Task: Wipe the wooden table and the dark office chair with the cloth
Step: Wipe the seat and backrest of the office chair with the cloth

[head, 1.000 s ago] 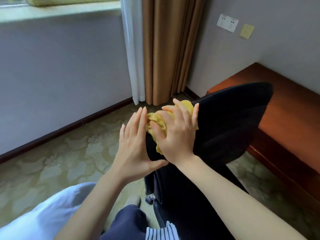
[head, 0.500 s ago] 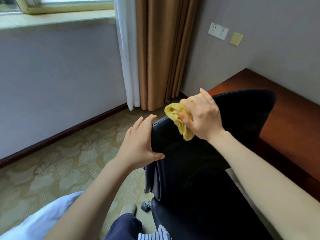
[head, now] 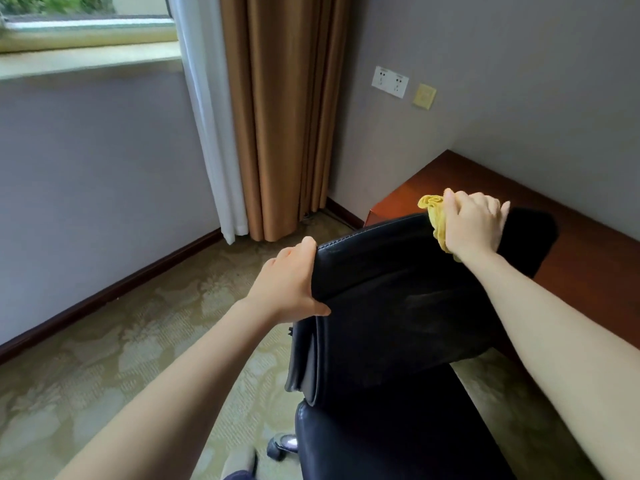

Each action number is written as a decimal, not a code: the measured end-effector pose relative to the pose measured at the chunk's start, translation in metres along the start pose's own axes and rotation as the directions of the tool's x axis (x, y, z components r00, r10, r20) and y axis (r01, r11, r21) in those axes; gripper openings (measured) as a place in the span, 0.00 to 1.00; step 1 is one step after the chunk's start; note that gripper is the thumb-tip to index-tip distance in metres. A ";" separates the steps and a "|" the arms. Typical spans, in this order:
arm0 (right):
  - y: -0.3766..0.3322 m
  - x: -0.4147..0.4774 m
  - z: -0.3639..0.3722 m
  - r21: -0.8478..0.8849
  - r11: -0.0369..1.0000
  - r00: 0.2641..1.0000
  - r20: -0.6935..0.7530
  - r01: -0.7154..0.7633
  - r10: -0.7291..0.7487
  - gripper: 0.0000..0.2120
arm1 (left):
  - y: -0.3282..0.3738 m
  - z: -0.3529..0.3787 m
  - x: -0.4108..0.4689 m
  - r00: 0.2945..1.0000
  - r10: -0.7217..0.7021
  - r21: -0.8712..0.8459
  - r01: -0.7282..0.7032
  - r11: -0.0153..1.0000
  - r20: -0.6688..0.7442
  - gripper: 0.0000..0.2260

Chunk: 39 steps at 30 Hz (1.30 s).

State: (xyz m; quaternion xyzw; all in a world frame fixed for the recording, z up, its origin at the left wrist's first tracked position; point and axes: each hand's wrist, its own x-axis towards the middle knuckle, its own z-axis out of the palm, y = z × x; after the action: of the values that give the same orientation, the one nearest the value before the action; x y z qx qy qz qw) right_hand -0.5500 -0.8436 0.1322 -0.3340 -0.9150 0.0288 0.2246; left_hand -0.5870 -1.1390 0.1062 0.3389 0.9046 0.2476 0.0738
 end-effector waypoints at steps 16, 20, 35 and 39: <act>-0.106 -0.077 0.010 0.013 0.969 0.963 -0.107 0.248 -0.246 0.24 | -0.013 0.002 0.022 0.993 0.062 -0.049 -0.058 0.997 0.099 0.33; -0.128 -0.096 0.008 0.005 0.937 0.932 -0.109 0.349 -0.347 0.24 | -0.013 0.001 0.022 0.989 0.092 -0.089 -0.082 0.993 0.116 0.36; -0.134 -0.122 0.005 -0.029 0.838 0.816 -0.211 0.544 -0.538 0.20 | -0.059 0.000 -0.013 0.994 0.097 0.088 -0.100 0.991 0.040 0.14; -0.140 -0.134 0.011 -0.044 0.787 0.765 -0.210 0.615 -0.609 0.22 | -0.062 0.013 -0.022 0.996 0.019 0.077 -0.012 0.997 -0.086 0.13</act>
State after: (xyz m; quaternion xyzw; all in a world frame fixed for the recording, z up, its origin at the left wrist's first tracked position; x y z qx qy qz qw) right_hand -0.5474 -1.0346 0.0981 -0.0155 -0.9438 -0.0691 0.3227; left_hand -0.6024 -1.1882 0.0632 0.3374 0.9132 0.2278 0.0195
